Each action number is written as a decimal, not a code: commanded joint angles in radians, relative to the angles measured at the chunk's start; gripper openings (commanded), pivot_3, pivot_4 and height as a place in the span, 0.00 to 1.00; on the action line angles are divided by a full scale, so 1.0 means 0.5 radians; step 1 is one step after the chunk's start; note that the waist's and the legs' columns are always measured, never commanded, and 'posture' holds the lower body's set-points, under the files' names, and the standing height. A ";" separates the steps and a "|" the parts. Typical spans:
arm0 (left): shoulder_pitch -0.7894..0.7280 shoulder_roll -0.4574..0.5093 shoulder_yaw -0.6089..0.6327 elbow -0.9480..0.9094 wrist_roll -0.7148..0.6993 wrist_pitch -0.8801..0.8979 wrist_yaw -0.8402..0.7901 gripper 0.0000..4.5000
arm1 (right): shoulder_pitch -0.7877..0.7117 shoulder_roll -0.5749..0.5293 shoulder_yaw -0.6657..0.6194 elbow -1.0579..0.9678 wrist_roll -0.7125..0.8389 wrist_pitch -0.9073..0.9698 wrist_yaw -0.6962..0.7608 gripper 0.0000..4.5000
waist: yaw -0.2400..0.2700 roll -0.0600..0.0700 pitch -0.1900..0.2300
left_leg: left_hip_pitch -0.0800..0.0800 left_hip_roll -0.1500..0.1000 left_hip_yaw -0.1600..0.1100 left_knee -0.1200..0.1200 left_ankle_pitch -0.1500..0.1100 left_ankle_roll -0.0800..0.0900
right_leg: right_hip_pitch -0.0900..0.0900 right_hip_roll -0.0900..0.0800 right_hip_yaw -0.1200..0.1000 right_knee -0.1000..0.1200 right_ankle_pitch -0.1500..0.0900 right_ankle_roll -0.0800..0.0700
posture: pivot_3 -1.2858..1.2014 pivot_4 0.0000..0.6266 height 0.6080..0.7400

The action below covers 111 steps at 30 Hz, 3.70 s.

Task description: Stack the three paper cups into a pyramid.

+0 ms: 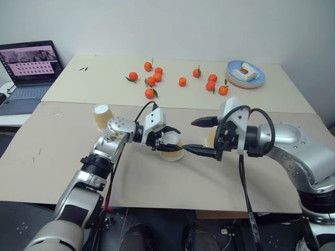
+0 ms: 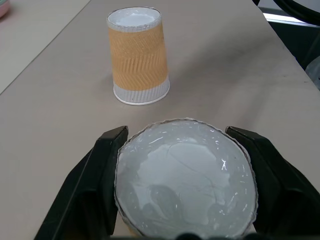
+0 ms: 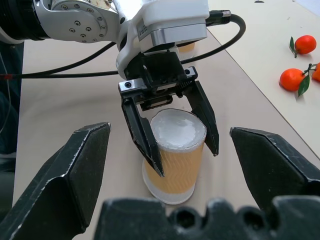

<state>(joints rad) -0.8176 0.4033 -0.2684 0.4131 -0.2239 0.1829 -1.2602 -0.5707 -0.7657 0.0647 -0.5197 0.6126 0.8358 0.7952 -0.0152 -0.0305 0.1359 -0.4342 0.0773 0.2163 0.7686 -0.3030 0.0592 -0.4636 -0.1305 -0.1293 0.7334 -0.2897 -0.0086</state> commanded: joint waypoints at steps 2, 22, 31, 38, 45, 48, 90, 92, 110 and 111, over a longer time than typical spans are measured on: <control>-0.052 0.029 0.145 -0.245 -0.121 0.107 0.007 0.99 | -0.029 0.014 -0.040 -0.022 0.014 -0.026 0.007 1.00 | -0.001 0.000 0.000 | 0.000 0.000 0.000 0.000 0.000 0.000 | 0.000 0.000 0.000 0.000 0.000 0.000 | 0.52 0.24 0.54; 0.658 -0.345 0.842 -1.453 0.428 0.634 2.434 0.99 | -0.074 0.081 0.063 0.177 -0.080 -0.161 0.194 1.00 | 0.011 -0.007 0.007 | 0.005 -0.005 -0.009 -0.002 0.000 0.001 | 0.011 -0.004 0.000 -0.001 0.000 0.003 | 0.52 0.24 0.54; 0.857 -0.421 1.048 -1.199 0.475 0.787 2.707 0.99 | -0.107 0.102 0.108 0.239 -0.145 -0.211 0.249 1.00 | 0.013 -0.007 0.007 | 0.005 -0.002 -0.010 -0.001 0.000 0.001 | 0.011 -0.005 -0.006 -0.001 0.000 0.002 | 0.52 0.24 0.54; 0.664 -0.286 1.082 -0.796 0.379 0.622 2.536 0.99 | -0.103 0.118 0.088 0.221 -0.149 -0.200 0.238 1.00 | 0.024 -0.007 0.007 | 0.003 -0.003 -0.011 -0.001 0.000 0.001 | 0.011 -0.007 -0.010 -0.001 0.000 0.002 | 0.52 0.24 0.54; 0.507 -0.200 0.969 -0.548 0.354 0.455 2.357 0.99 | -0.080 0.114 0.069 0.206 -0.148 -0.194 0.225 1.00 | 0.021 -0.007 0.007 | 0.003 -0.004 -0.011 -0.001 0.000 0.001 | 0.010 -0.007 -0.010 -0.002 0.000 0.002 | 0.52 0.24 0.54; 0.455 -0.195 0.969 -0.484 0.337 0.439 2.335 0.99 | -0.071 0.115 0.069 0.203 -0.151 -0.196 0.219 1.00 | 0.019 -0.007 0.007 | 0.002 -0.004 -0.011 -0.001 0.000 0.001 | 0.010 -0.007 -0.011 -0.002 0.000 0.002 | 0.52 0.24 0.54; 0.304 0.131 0.869 -0.440 -0.219 0.177 1.128 0.56 | -0.068 0.112 0.089 0.258 -0.214 -0.201 0.195 1.00 | -0.001 -0.007 0.008 | -0.009 -0.004 -0.012 0.001 0.000 0.001 | 0.002 -0.006 -0.015 -0.003 0.000 0.003 | 0.52 0.24 0.54; 0.377 0.263 0.826 -0.530 -0.314 0.282 0.858 0.56 | -0.054 0.107 0.089 0.254 -0.224 -0.201 0.187 1.00 | -0.010 -0.006 0.008 | -0.008 -0.004 -0.012 0.001 0.000 0.000 | 0.002 -0.006 -0.015 -0.002 0.000 0.003 | 0.52 0.24 0.54; 0.327 0.300 0.302 -0.322 -0.128 -0.050 0.098 0.56 | 0.043 0.054 -0.003 0.158 -0.232 -0.153 0.094 1.00 | 0.004 -0.005 0.009 | -0.009 -0.004 -0.014 0.003 0.001 0.000 | 0.003 -0.005 -0.014 -0.001 -0.001 0.003 | 0.52 0.24 0.54; 0.315 0.284 0.290 -0.304 -0.122 -0.057 0.088 0.56 | 0.050 0.049 -0.010 0.149 -0.230 -0.149 0.090 1.00 | 0.003 -0.005 0.009 | -0.009 -0.004 -0.013 0.003 0.001 0.000 | 0.003 -0.005 -0.014 -0.001 -0.001 0.003 | 0.52 0.24 0.54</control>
<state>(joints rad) -0.6302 0.5502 -0.1211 0.2584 -0.2937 0.1823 -1.2030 -0.5420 -0.7254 0.1037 -0.4048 0.4914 0.7613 0.8462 -0.0138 -0.0329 0.1403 -0.4388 0.0753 0.2096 0.7701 -0.3027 0.0594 -0.4622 -0.1328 -0.1363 0.7327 -0.2902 -0.0072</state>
